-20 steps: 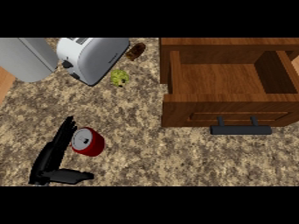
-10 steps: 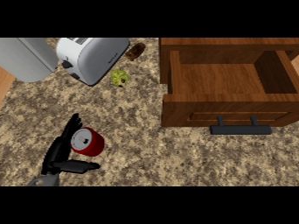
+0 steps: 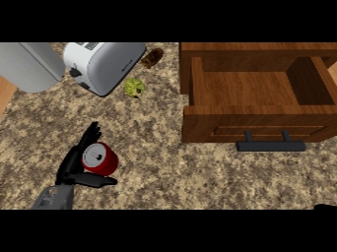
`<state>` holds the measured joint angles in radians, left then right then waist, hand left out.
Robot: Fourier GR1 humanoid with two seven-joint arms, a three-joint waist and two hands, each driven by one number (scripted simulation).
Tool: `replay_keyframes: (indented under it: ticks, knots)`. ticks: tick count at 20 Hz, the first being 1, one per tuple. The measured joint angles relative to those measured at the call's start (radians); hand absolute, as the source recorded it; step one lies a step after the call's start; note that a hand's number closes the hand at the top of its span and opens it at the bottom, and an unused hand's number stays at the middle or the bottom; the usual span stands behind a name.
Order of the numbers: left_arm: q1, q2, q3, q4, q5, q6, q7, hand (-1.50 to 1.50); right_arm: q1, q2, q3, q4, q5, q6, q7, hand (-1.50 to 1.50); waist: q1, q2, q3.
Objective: Pick up the can, place it into the drawer and close the drawer
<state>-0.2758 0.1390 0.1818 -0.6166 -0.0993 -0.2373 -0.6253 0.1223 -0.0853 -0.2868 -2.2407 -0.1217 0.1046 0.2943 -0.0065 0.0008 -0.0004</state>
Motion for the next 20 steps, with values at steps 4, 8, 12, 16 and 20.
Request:
replay_keyframes:
  ticks: [4, 8, 12, 16, 20]
  knots:
    - [-0.052, -0.006, -0.014, 0.026, 0.000, -0.027, 0.016, 1.50, -0.001, -0.008, -0.024, 0.003, -0.017, 0.006, 0.000, -1.50, 0.000, -0.001, 0.000]
    - [-0.084, -0.017, -0.022, 0.065, 0.006, -0.072, -0.009, 1.50, -0.011, -0.015, -0.040, 0.009, -0.032, 0.009, 0.006, -1.50, 0.000, -0.001, 0.001]
    - [-0.109, -0.023, -0.030, 0.082, 0.011, -0.097, -0.019, 1.50, -0.005, -0.001, -0.024, -0.008, -0.007, 0.004, 0.009, -1.50, 0.000, -0.001, 0.001]
    - [-0.105, -0.038, -0.046, 0.055, 0.017, -0.119, -0.022, 1.50, -0.018, 0.003, -0.014, 0.007, 0.020, -0.001, -0.003, -1.50, 0.003, -0.001, 0.001]
    - [-0.168, -0.064, 0.009, 0.075, 0.062, -0.043, 0.012, 1.50, -0.034, -0.011, -0.029, 0.025, 0.010, 0.007, -0.014, -1.50, -0.001, 0.001, 0.000]
